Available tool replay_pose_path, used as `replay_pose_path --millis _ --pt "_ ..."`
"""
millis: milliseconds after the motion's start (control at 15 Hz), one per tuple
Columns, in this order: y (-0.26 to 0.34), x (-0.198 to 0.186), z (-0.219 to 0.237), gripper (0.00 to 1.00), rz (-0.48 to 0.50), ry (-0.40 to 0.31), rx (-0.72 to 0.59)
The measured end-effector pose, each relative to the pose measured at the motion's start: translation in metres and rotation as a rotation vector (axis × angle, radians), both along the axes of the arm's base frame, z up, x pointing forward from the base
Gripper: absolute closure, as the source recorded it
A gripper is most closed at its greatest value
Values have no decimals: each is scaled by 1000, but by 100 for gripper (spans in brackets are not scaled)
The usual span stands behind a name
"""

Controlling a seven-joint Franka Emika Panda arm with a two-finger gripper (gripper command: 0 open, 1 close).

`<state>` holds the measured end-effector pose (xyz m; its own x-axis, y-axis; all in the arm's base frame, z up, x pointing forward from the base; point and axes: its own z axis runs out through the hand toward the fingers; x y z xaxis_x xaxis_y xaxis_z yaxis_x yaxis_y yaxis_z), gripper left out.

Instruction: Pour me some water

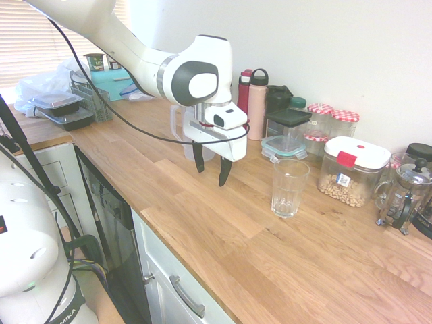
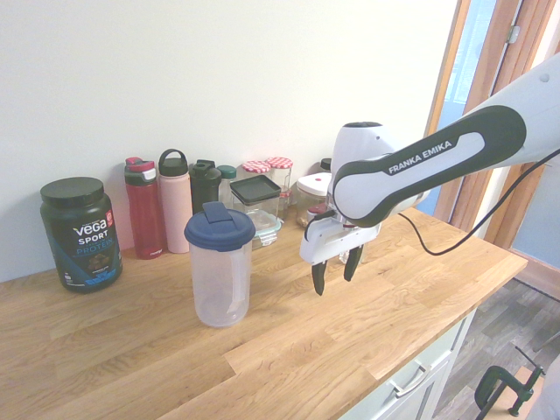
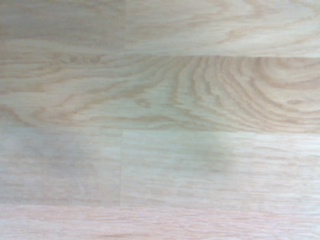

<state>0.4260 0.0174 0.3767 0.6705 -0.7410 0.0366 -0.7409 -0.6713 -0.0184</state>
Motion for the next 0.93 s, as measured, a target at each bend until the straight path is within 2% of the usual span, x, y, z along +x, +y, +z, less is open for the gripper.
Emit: replay_pose_path --millis 267,400,533,667,933 --pt "2 -4 5 0 -30 15 -1" --pt "13 -17 28 0 -71 24 -9" --pt "41 -39 66 0 -105 10 23" --pt "77 -59 100 0 -117 -32 6" --pt "162 -82 116 0 -89 -98 -33"
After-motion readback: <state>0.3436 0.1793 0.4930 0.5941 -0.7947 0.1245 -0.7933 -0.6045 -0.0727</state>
